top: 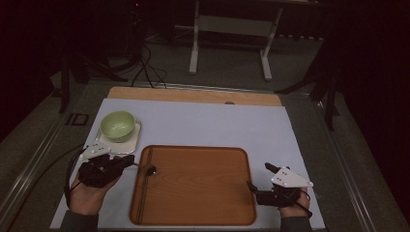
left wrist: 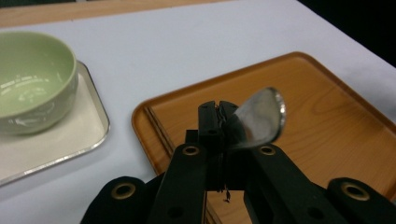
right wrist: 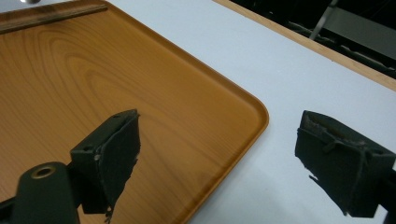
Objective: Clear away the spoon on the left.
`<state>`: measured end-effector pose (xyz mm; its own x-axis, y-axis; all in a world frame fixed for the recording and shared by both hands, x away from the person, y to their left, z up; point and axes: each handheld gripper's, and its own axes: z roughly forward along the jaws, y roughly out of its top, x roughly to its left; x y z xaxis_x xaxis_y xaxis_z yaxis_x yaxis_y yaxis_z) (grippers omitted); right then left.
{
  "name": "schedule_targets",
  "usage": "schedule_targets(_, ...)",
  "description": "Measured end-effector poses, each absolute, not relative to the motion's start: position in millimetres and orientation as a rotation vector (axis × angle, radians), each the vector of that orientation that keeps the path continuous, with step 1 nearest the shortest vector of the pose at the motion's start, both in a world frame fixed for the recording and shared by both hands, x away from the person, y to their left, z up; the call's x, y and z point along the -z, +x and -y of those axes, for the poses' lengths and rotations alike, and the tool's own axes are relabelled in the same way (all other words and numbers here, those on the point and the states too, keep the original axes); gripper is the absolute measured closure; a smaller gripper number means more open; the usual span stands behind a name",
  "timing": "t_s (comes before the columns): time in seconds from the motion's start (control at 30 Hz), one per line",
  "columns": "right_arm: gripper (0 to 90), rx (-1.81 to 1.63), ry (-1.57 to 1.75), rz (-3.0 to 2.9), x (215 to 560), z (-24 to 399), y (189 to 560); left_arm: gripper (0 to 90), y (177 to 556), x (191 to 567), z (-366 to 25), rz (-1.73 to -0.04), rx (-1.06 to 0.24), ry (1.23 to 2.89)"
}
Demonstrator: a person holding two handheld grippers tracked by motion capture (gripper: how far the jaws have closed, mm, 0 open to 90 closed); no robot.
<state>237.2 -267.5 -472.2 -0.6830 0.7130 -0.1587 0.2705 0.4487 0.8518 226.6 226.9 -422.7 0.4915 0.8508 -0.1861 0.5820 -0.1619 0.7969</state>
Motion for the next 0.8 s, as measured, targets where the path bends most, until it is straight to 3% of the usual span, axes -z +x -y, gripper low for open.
schedule_targets(0.53, 13.6, -1.158, 0.820, -2.202, 472.6, 267.1, 237.6, 88.8, 203.9, 436.2, -227.8, -1.209, -0.294, 1.888)
schedule_targets(0.8, 13.6, -1.156, 0.816, -2.203, 472.7, 266.9, 237.9, 85.7, 211.8, 441.1, -218.8, -1.221, -0.228, 1.927)
